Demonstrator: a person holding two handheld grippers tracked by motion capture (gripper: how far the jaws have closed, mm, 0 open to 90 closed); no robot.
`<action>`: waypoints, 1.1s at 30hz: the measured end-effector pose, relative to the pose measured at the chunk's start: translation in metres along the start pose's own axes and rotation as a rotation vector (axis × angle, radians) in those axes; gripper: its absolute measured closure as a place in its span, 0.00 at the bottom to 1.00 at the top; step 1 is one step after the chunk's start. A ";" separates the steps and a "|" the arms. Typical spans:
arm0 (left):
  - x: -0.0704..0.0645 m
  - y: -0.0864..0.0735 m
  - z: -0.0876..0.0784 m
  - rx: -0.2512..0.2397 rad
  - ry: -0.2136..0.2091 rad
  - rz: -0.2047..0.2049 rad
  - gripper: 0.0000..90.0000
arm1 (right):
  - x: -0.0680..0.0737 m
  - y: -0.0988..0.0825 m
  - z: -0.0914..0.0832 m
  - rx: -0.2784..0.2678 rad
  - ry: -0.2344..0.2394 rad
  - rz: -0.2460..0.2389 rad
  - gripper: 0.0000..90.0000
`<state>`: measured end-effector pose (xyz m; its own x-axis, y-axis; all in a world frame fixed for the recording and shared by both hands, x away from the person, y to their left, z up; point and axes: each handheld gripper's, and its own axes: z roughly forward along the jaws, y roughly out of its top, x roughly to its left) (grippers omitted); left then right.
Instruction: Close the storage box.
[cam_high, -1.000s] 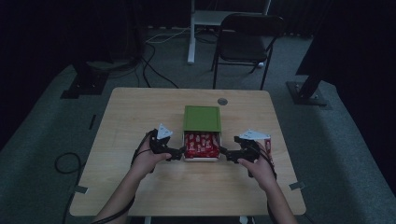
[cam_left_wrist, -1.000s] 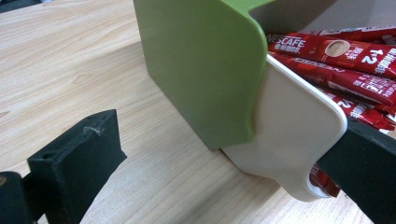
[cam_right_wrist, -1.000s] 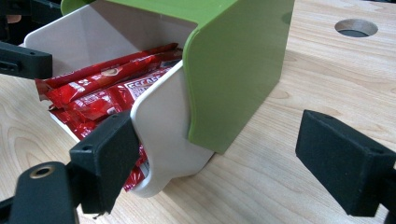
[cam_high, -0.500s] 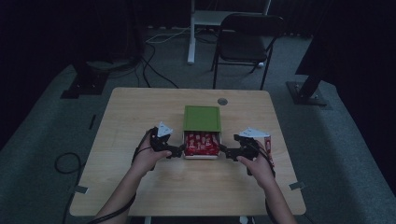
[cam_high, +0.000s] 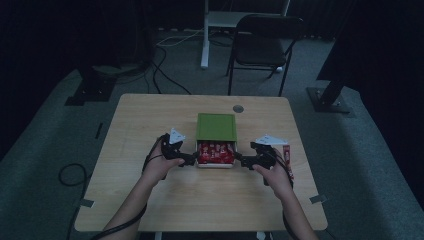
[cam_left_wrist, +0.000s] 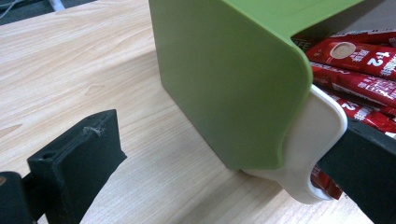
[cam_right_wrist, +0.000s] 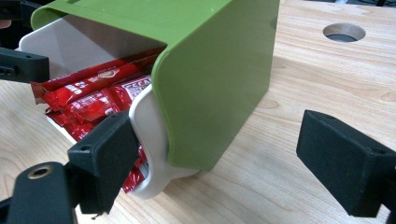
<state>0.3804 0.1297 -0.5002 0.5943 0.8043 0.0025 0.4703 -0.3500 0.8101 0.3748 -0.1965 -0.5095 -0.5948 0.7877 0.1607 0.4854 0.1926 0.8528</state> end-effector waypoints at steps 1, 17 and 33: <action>0.000 0.000 0.000 -0.002 0.002 -0.001 0.02 | 0.000 0.000 0.000 -0.001 -0.001 0.000 0.14; 0.003 0.005 0.007 0.006 0.022 0.016 0.02 | -0.001 0.004 0.006 -0.002 -0.029 0.006 0.14; 0.006 0.006 0.012 -0.001 0.029 0.000 0.02 | -0.003 0.006 0.010 -0.009 -0.045 0.019 0.14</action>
<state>0.3942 0.1264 -0.5027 0.5749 0.8180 0.0198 0.4695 -0.3496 0.8108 0.3859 -0.1918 -0.5104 -0.5557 0.8169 0.1547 0.4904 0.1718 0.8544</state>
